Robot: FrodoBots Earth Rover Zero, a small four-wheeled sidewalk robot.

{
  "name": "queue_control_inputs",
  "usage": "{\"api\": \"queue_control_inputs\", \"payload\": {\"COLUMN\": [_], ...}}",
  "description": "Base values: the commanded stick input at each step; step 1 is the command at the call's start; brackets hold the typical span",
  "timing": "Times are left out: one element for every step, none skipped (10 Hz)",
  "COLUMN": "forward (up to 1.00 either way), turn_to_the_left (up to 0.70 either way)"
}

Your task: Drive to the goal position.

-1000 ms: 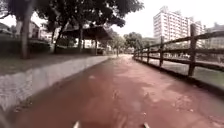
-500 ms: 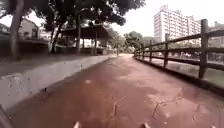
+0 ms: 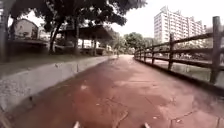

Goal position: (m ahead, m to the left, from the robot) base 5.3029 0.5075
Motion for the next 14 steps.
{"api": "queue_control_inputs", "payload": {"forward": [0.70, 0.70, 0.70, 0.70, 0.70, 0.70, 0.70, 0.70, 0.70, 0.70, 0.70, 0.70, 0.70, 0.70], "turn_to_the_left": [-0.06, -0.14, -0.35, -0.28, 0.00, 0.00, 0.00, 0.00, 0.00, 0.00, 0.00, 0.00, 0.00, 0.00]}}
